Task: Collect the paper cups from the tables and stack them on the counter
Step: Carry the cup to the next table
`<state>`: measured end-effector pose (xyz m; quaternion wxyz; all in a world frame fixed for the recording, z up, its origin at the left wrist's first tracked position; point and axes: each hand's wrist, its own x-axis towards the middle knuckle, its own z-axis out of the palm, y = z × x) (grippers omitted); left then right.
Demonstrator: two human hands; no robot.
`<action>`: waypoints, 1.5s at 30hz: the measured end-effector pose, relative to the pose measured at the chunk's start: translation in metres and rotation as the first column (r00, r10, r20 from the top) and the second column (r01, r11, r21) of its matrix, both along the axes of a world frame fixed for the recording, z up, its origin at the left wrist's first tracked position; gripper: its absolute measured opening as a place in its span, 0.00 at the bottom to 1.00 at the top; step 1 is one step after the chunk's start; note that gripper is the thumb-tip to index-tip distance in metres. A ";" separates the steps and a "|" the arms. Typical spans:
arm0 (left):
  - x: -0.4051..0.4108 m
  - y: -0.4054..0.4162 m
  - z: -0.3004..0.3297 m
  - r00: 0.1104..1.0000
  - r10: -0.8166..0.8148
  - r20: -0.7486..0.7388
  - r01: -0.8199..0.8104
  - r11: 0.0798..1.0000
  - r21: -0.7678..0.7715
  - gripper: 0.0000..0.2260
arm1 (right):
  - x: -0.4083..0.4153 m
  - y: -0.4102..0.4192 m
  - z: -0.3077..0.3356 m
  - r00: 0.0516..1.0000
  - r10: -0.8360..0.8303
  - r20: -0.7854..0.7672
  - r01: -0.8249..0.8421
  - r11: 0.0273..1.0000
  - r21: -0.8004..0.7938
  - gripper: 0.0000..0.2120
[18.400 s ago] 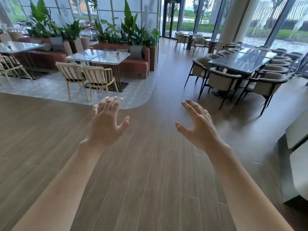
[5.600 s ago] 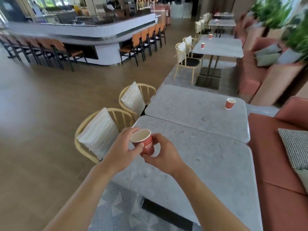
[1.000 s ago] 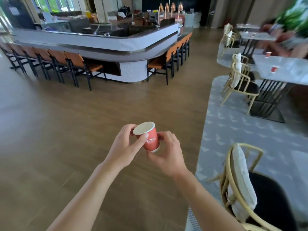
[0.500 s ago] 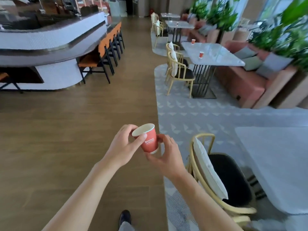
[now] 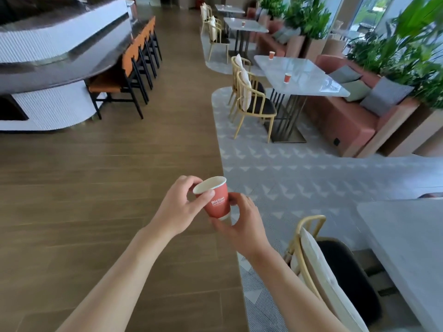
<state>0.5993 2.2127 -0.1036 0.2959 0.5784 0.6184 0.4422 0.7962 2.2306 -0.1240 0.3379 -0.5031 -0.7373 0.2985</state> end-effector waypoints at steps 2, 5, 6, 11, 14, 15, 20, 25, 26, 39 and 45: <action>-0.015 0.013 -0.001 1.000 -0.005 0.009 0.005 1.000 -0.004 0.19 | -0.015 0.013 -0.001 1.000 -0.002 0.007 0.002 1.000 0.008 0.25; -0.026 0.030 -0.002 1.000 -0.020 0.021 0.021 1.000 -0.010 0.22 | -0.027 0.031 0.000 1.000 -0.008 0.027 0.007 1.000 0.030 0.24; -0.027 0.036 -0.002 0.999 -0.030 0.018 0.030 1.000 -0.010 0.22 | -0.029 0.037 0.001 0.999 -0.012 0.036 0.011 0.999 0.033 0.25; -0.027 0.069 -0.003 0.997 -0.067 0.032 0.067 0.998 0.017 0.21 | -0.024 0.065 0.004 0.997 -0.046 0.066 0.043 0.998 0.051 0.25; -0.017 0.093 -0.009 0.995 -0.095 0.044 0.094 0.995 0.020 0.21 | -0.014 0.083 0.001 0.995 -0.070 0.074 0.067 0.997 0.044 0.27; -0.013 0.101 -0.011 0.993 -0.106 0.043 0.105 0.994 0.019 0.21 | -0.010 0.090 0.000 0.994 -0.082 0.074 0.079 0.996 0.042 0.27; 0.006 0.155 -0.009 0.992 -0.128 0.015 0.128 0.991 0.034 0.21 | 0.008 0.138 -0.001 0.995 -0.091 0.044 0.089 0.995 0.050 0.25; 0.027 0.223 0.007 0.991 -0.129 -0.018 0.130 0.990 0.061 0.20 | 0.025 0.207 0.009 0.995 -0.095 -0.038 0.098 0.991 0.085 0.24; 0.033 0.239 0.011 0.991 -0.130 -0.036 0.132 0.989 0.065 0.20 | 0.031 0.223 0.010 0.994 -0.094 -0.053 0.099 0.991 0.090 0.24; 0.134 0.419 0.053 0.980 -0.143 -0.142 0.157 0.983 0.093 0.20 | 0.131 0.414 0.024 0.988 -0.091 -0.125 0.109 0.983 0.147 0.27; 0.173 0.480 0.059 0.965 -0.181 -0.191 0.203 0.974 0.104 0.22 | 0.167 0.464 0.019 0.971 -0.138 -0.195 0.173 0.969 0.176 0.28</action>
